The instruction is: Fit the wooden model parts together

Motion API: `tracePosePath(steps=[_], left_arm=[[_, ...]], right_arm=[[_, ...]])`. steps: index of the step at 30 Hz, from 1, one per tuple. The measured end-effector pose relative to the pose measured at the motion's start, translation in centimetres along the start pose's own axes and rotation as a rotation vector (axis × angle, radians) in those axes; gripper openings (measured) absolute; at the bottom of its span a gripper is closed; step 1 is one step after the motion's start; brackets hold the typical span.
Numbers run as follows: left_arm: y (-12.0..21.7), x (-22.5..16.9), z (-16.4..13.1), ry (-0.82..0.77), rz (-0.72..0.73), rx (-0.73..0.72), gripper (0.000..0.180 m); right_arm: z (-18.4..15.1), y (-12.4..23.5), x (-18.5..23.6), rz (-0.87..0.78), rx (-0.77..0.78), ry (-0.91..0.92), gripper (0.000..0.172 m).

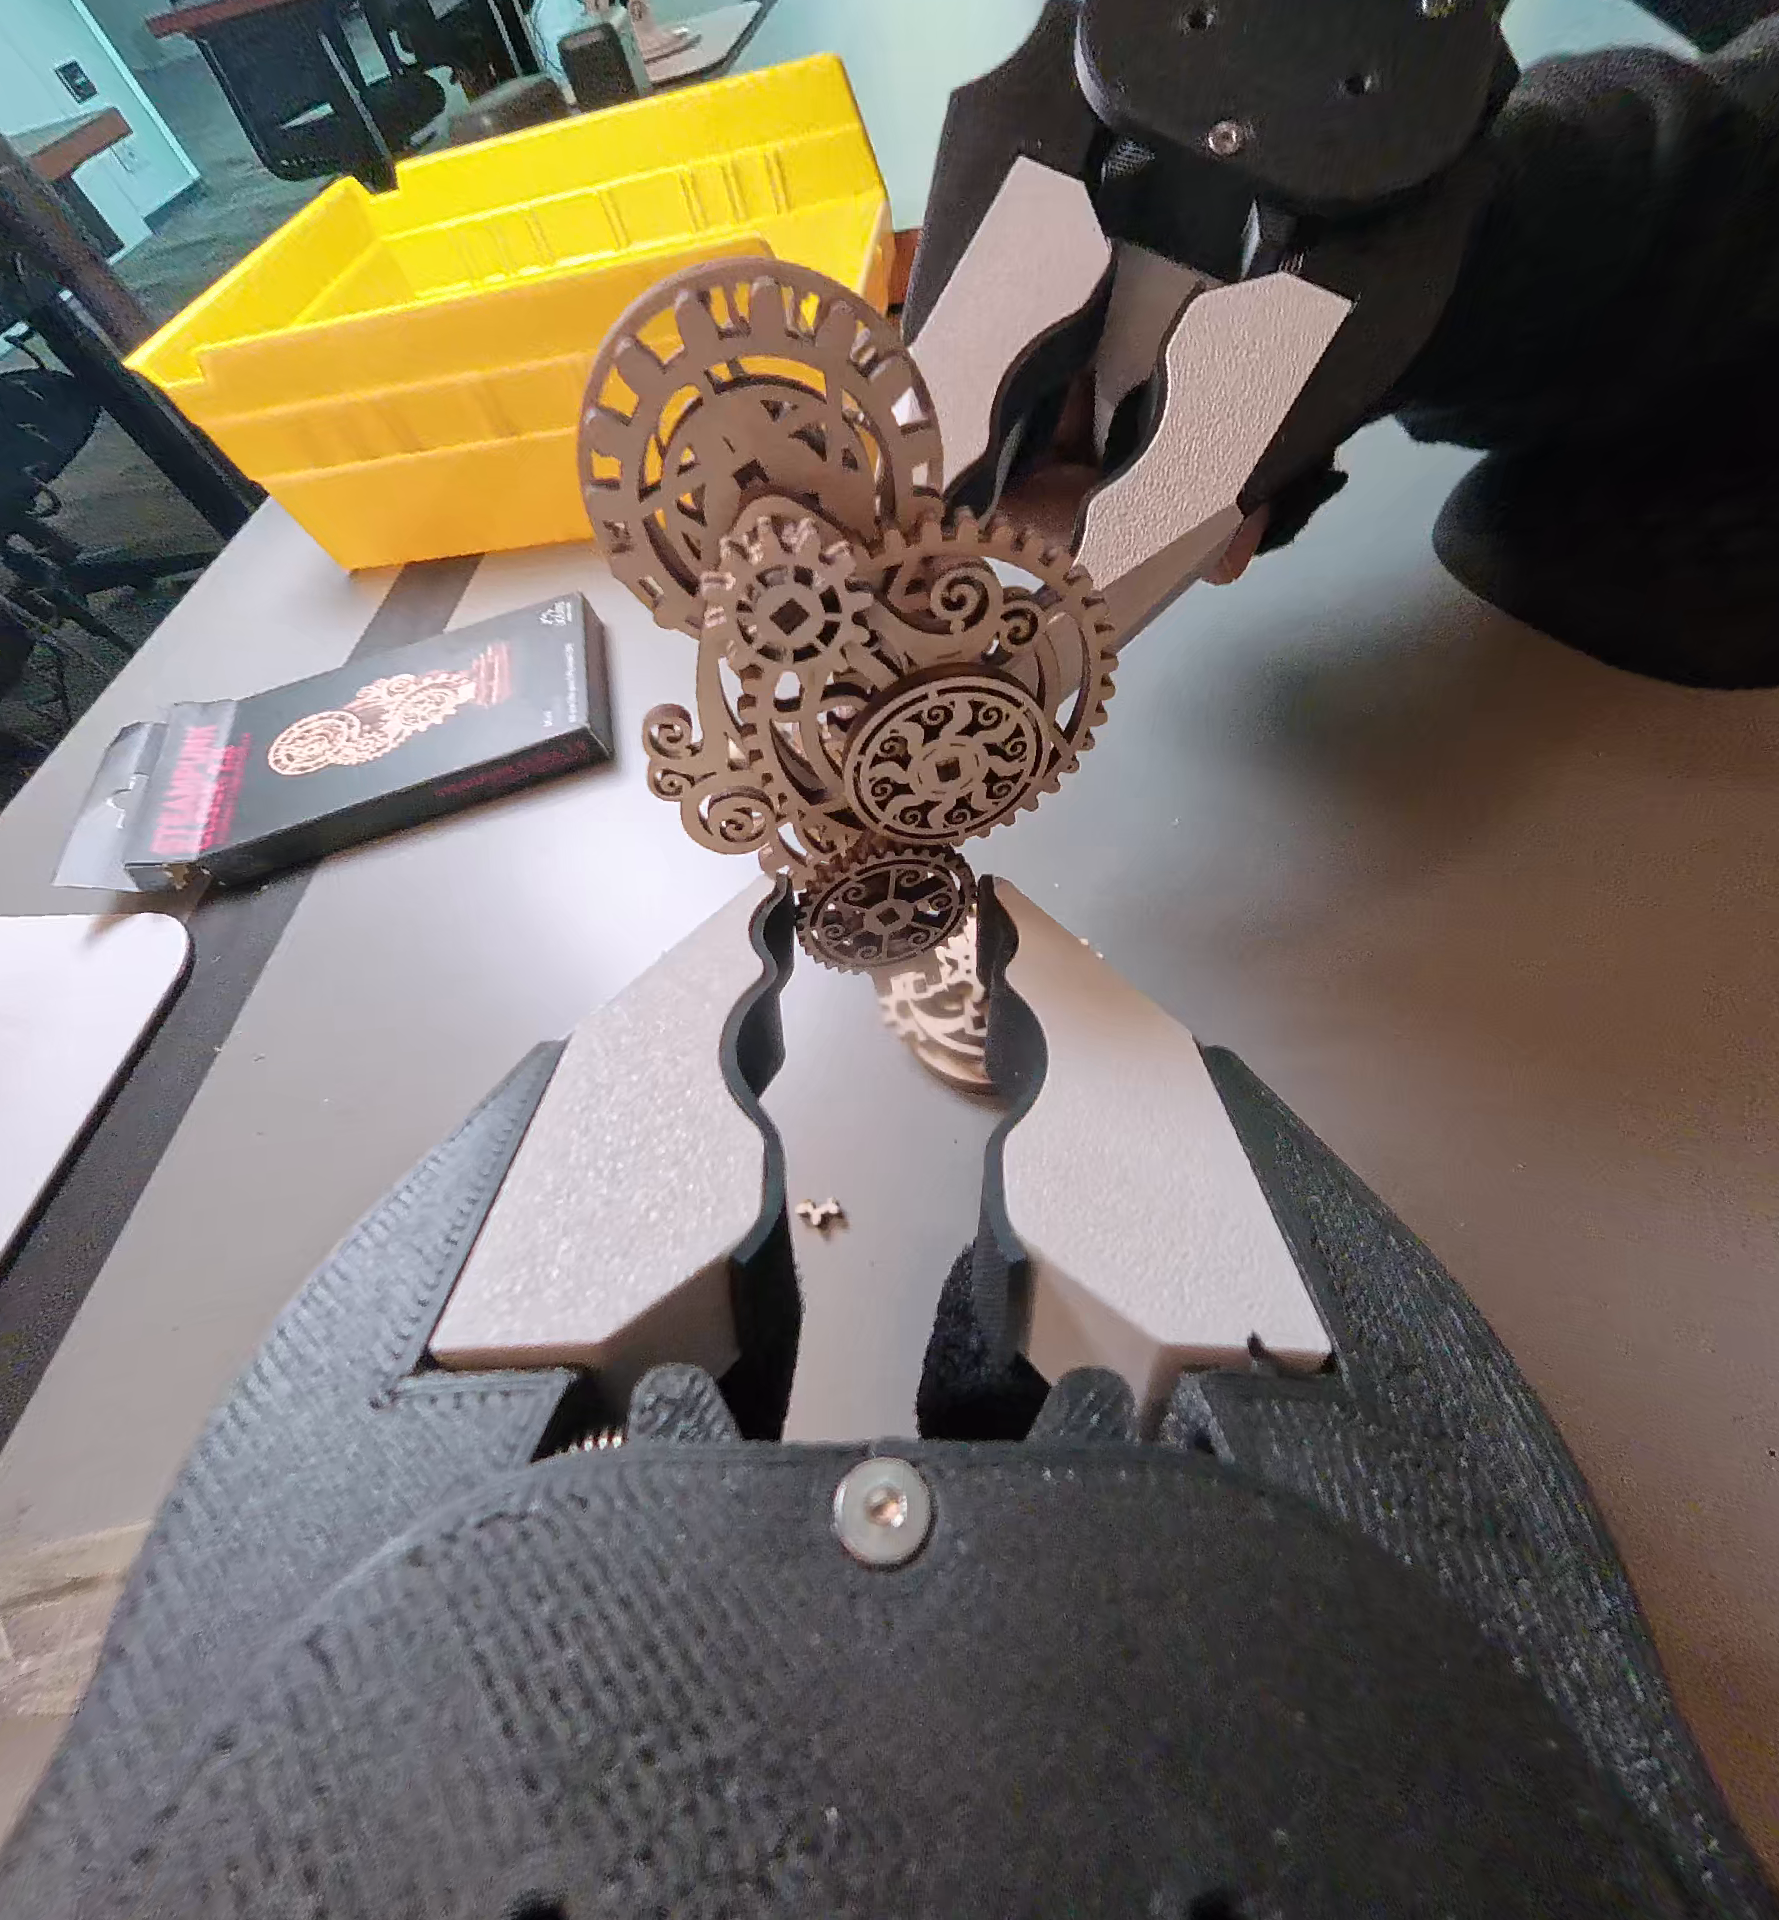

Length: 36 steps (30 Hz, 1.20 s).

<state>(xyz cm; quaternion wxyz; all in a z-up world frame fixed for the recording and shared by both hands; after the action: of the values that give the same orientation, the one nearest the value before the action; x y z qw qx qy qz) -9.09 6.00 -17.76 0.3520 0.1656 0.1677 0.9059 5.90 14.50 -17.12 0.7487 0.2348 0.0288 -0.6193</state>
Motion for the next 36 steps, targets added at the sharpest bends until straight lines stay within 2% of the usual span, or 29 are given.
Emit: tracePosePath(steps=[5, 14, 36], left_arm=[[0.6, 0.6, 0.3, 0.044, -0.009, -0.048, 0.033], [-1.0, -0.4, -1.2, 0.048, -0.069, 0.014, 0.033], [-1.2, -0.6, -1.7, 0.054, -0.116, 0.013, 0.032]], right_arm=[[0.4, -0.2, -0.5, -0.01, -0.018, -0.029, 0.017], [-0.8, -0.3, 0.5, 0.031, 0.064, -0.001, 0.017], [-0.9, -0.2, 0.9, 0.068, 0.092, -0.031, 0.016]])
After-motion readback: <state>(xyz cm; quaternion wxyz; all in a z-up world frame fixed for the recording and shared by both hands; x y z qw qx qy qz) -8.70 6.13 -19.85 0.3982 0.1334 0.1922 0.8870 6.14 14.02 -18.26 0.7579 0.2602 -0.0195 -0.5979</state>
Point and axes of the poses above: each gripper's, where its closed fingertips meet, y back along the fingers, z out of its top, x = y × z across the jaws, the point moved 9 cm from there along y, back along the fingers
